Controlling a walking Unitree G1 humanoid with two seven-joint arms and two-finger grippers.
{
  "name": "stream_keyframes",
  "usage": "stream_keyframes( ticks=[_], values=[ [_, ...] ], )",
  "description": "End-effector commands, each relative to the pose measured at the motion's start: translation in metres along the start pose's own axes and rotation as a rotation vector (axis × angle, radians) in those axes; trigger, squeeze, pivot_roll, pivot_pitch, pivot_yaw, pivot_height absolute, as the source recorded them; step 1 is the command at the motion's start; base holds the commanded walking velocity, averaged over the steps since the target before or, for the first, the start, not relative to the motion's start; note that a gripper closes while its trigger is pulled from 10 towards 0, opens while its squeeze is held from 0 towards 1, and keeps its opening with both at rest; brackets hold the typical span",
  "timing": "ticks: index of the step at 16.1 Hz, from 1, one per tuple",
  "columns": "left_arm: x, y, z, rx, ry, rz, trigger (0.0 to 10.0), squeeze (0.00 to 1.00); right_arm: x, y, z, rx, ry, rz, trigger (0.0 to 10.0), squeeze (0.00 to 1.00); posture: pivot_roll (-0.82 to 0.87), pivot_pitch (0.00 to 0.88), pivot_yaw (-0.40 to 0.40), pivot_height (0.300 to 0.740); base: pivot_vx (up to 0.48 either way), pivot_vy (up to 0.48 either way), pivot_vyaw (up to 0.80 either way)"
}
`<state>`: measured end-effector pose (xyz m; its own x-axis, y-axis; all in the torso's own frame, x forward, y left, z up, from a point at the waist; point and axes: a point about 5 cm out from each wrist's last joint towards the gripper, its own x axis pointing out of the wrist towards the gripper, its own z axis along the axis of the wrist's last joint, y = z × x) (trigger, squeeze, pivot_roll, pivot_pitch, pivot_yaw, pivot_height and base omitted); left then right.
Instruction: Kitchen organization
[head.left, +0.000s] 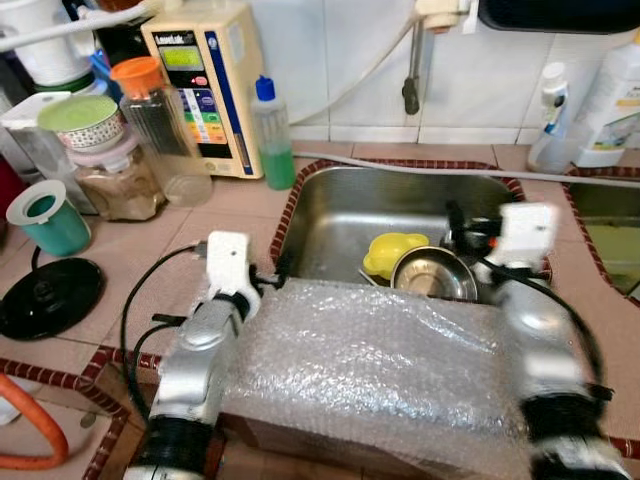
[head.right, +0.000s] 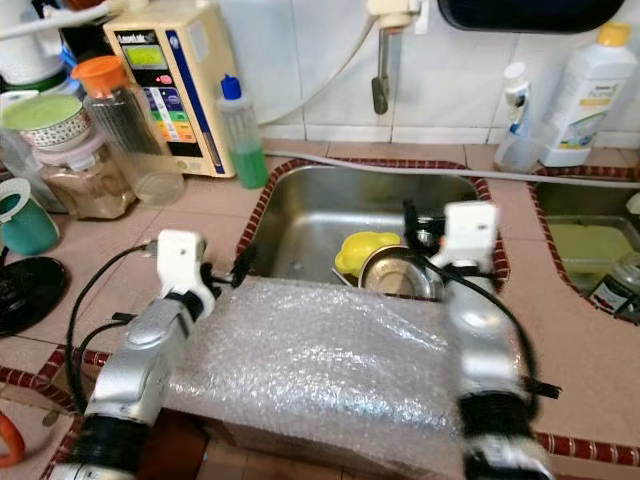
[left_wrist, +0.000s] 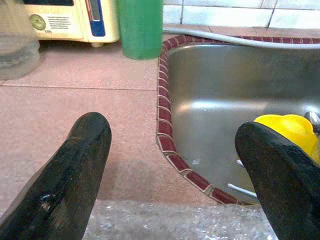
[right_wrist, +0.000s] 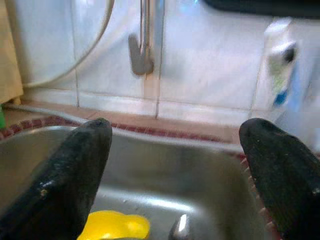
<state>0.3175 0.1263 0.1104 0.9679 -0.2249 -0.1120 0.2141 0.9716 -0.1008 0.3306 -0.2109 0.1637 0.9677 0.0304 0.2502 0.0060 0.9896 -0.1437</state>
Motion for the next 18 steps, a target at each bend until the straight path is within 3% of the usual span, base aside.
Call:
stream_keyframes(
  ticks=[1, 4, 6, 7, 8, 10, 12, 14, 15, 17, 18],
  values=[
    [-0.001, 0.003, 0.009, 0.019, -0.023, -0.002, 10.0, 0.00, 0.001, -0.001, 0.015, -0.012, -0.042, 0.017, 10.0, 1.00, -0.05, 0.000, 0.122, 0.740, 0.000, 0.000, 0.00],
    [-0.003, -0.002, 0.022, 0.010, -0.107, -0.039, 10.0, 0.00, -0.011, -0.005, 0.035, -0.050, -0.074, 0.031, 10.0, 1.00, -0.06, 0.000, 0.121, 0.740, 0.000, 0.000, 0.00],
    [-0.008, -0.006, 0.019, 0.018, -0.111, -0.039, 10.0, 0.00, -0.021, -0.002, 0.040, -0.045, -0.060, 0.033, 10.0, 1.00, -0.06, 0.000, 0.114, 0.740, 0.000, 0.000, 0.00],
    [-0.014, -0.008, 0.016, 0.028, -0.107, -0.035, 10.0, 0.00, -0.029, 0.003, 0.039, -0.030, -0.048, 0.036, 10.0, 0.64, -0.06, 0.000, 0.106, 0.740, 0.000, 0.000, 0.00],
    [-0.017, -0.009, 0.016, 0.052, -0.112, -0.028, 10.0, 0.00, -0.034, 0.005, 0.037, -0.028, -0.032, 0.034, 10.0, 0.40, -0.04, 0.000, 0.083, 0.740, 0.000, 0.000, 0.00],
    [-0.021, -0.004, 0.019, 0.107, -0.137, 0.036, 10.0, 0.00, -0.039, 0.011, 0.033, -0.003, 0.015, 0.015, 10.0, 0.06, -0.03, 0.000, 0.044, 0.740, 0.000, 0.000, 0.00],
    [-0.023, 0.002, 0.016, 0.071, -0.122, 0.090, 10.0, 0.00, -0.038, 0.020, 0.034, 0.010, 0.028, 0.019, 10.0, 0.00, -0.03, 0.000, 0.053, 0.740, 0.000, 0.000, 0.00],
    [-0.032, 0.012, 0.016, 0.122, -0.113, 0.221, 10.0, 0.00, -0.039, 0.023, 0.036, 0.009, 0.024, 0.022, 10.0, 0.00, -0.04, 0.000, 0.083, 0.740, 0.000, 0.000, 0.00],
    [-0.034, 0.012, 0.014, 0.083, -0.114, 0.121, 10.0, 0.00, -0.041, 0.021, 0.036, 0.015, 0.034, 0.001, 10.0, 0.00, -0.03, 0.000, 0.081, 0.740, 0.000, 0.000, 0.00],
    [-0.039, 0.015, 0.008, 0.053, -0.090, 0.146, 10.0, 0.00, -0.046, 0.019, 0.033, 0.020, 0.053, -0.019, 10.0, 0.00, -0.03, 0.000, 0.087, 0.740, 0.000, 0.000, 0.00],
    [-0.038, 0.011, 0.009, 0.076, -0.092, 0.129, 10.0, 0.00, -0.049, 0.021, 0.034, 0.021, 0.053, -0.018, 10.0, 0.00, -0.03, 0.000, 0.093, 0.740, 0.000, 0.000, 0.00]
  ],
)
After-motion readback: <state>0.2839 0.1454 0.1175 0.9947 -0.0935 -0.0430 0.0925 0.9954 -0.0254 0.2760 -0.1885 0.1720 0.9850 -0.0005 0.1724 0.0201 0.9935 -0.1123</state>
